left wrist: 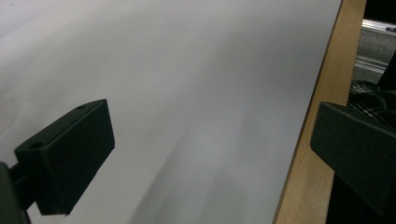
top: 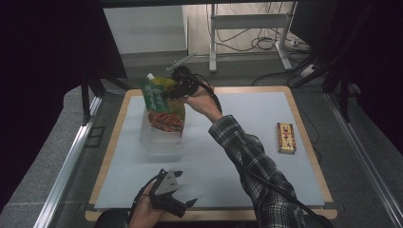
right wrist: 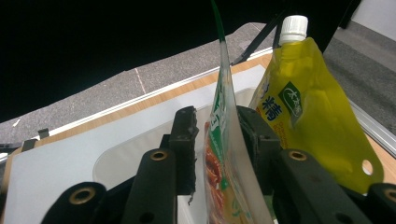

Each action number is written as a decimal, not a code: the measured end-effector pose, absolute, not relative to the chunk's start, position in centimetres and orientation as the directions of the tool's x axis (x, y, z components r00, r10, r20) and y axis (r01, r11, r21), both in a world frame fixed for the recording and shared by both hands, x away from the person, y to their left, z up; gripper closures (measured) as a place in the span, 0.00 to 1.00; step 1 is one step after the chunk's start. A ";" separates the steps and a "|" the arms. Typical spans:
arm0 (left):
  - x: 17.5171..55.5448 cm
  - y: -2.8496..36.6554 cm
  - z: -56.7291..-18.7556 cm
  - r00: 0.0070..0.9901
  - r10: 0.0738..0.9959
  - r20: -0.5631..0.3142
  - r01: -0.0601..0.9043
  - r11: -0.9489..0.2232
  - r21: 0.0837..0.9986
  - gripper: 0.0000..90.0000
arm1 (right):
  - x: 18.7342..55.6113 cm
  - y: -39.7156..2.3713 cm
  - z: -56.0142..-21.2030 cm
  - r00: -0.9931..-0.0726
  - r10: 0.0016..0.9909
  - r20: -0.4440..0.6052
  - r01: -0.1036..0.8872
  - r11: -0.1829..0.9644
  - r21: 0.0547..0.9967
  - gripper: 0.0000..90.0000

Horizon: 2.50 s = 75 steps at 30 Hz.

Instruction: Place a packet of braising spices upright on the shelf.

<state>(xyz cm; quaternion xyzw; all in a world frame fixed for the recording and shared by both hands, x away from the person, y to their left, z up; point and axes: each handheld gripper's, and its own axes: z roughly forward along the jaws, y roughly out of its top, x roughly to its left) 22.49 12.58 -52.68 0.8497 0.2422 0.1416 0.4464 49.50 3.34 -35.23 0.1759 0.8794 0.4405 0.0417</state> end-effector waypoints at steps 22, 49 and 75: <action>22.5 12.5 -52.7 0.841 0.540 0.029 0.286 -0.490 0.823 0.00 | 49.5 -0.1 -34.7 -0.908 0.418 0.034 0.275 0.531 0.801 0.42; 22.5 12.4 -52.8 0.843 0.537 0.032 0.287 -0.499 0.818 0.00 | 48.0 -4.1 -36.2 -0.891 0.454 0.034 0.289 0.507 0.812 0.23; 22.5 12.3 -52.9 0.843 0.537 0.027 0.291 -0.499 0.816 0.00 | 45.9 -6.7 -37.8 -0.893 0.448 -0.035 0.242 0.545 0.803 0.03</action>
